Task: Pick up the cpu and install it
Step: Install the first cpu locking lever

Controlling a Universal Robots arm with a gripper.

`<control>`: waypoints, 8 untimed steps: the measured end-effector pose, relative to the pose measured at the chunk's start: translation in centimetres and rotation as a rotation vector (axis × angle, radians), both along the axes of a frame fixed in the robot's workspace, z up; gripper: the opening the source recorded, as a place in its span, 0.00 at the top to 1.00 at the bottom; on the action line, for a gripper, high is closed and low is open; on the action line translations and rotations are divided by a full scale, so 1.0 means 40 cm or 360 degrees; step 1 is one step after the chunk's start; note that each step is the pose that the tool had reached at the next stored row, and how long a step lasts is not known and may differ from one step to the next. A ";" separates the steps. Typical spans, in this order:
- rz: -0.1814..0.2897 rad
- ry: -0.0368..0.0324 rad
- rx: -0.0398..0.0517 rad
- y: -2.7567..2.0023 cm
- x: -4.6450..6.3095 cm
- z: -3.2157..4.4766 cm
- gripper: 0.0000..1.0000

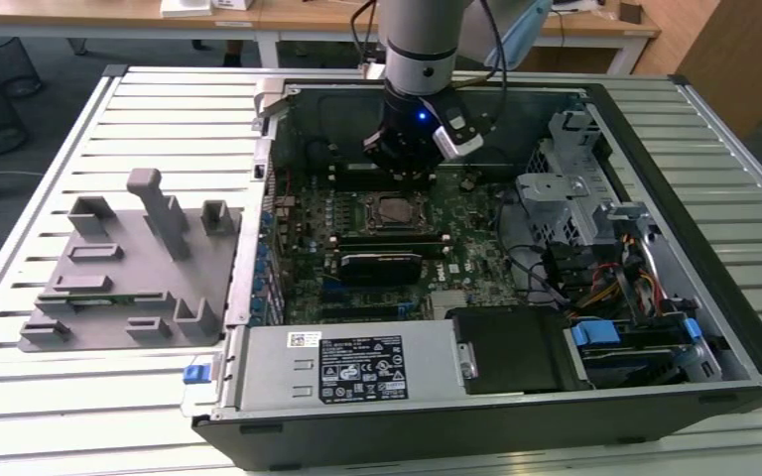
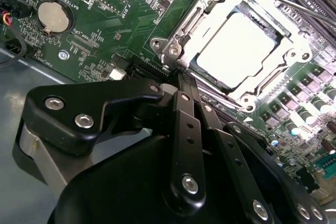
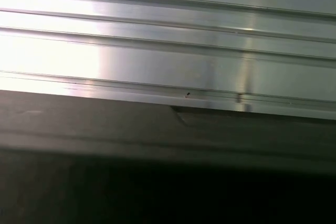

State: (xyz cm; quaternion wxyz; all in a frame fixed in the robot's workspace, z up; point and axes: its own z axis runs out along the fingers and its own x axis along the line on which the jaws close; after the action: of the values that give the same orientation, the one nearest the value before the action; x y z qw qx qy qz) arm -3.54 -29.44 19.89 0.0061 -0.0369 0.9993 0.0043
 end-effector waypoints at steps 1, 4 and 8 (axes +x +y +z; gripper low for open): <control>0.0000 0.0000 -0.0004 0.000 0.000 -0.001 0.89; 0.0000 -0.0001 -0.0015 0.000 0.001 -0.004 0.89; 0.0000 0.0000 -0.0017 0.000 0.001 -0.005 0.89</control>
State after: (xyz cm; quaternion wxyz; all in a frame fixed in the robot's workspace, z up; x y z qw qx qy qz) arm -3.52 -29.44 19.70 0.0060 -0.0369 0.9993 -0.0011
